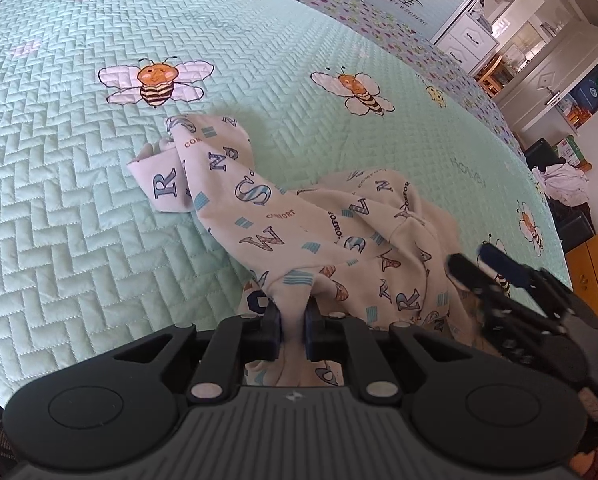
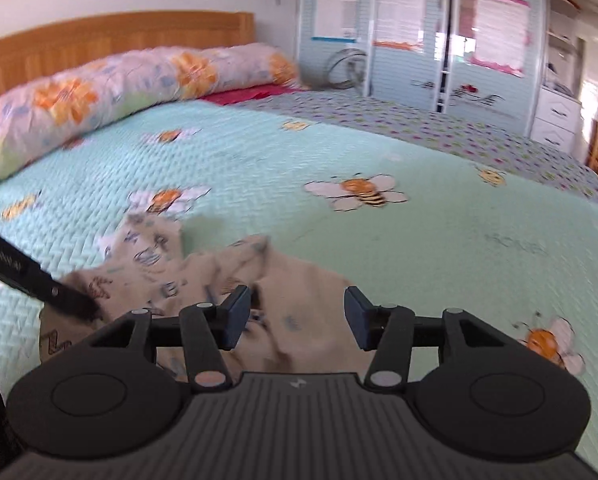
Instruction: Fold clothes
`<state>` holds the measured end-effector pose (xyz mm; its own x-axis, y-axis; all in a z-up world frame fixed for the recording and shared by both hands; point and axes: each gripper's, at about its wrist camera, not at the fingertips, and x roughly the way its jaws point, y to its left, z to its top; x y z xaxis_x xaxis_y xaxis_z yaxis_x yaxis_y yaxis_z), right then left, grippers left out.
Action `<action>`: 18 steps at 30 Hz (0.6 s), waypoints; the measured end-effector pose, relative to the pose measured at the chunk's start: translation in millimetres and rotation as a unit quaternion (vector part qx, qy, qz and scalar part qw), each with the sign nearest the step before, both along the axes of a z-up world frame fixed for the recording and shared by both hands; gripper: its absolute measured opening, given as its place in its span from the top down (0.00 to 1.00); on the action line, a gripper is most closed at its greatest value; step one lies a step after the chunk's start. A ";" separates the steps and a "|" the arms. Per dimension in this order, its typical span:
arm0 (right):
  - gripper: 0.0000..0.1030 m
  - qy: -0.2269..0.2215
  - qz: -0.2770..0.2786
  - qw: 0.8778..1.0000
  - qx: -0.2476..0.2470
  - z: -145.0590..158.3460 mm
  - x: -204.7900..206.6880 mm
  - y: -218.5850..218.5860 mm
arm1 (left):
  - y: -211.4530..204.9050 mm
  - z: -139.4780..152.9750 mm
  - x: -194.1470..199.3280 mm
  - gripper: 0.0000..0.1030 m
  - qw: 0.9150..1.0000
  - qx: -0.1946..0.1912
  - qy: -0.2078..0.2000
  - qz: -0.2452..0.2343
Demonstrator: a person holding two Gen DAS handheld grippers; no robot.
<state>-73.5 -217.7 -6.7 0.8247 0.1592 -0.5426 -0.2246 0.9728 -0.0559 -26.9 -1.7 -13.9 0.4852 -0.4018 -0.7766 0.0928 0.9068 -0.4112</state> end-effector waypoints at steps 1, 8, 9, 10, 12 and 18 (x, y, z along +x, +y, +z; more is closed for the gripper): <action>0.49 0.001 -0.002 1.000 -0.013 -2.6 4.5 5.7 | 1.4 0.3 0.8 0.91 1.000 0.000 -0.001 0.001; 0.57 -0.014 0.009 0.992 -0.126 -17.1 15.5 30.8 | 3.4 -10.3 7.0 0.91 1.000 -0.004 0.015 0.002; 0.66 -0.016 0.010 0.990 -0.137 -18.9 15.2 32.3 | 3.5 -11.1 7.3 0.91 1.000 -0.003 0.017 0.002; 0.72 -0.017 0.010 0.990 -0.141 -20.0 14.8 32.3 | 3.7 -11.5 7.6 0.91 1.000 -0.003 0.018 0.002; 0.77 -0.018 0.013 0.989 -0.149 -22.0 13.9 31.9 | 4.3 -11.4 7.7 0.91 1.000 -0.004 0.018 0.003; 0.99 -0.058 0.001 0.981 -0.185 -20.9 8.3 31.7 | 3.1 -7.1 3.4 0.91 1.000 0.003 0.013 0.000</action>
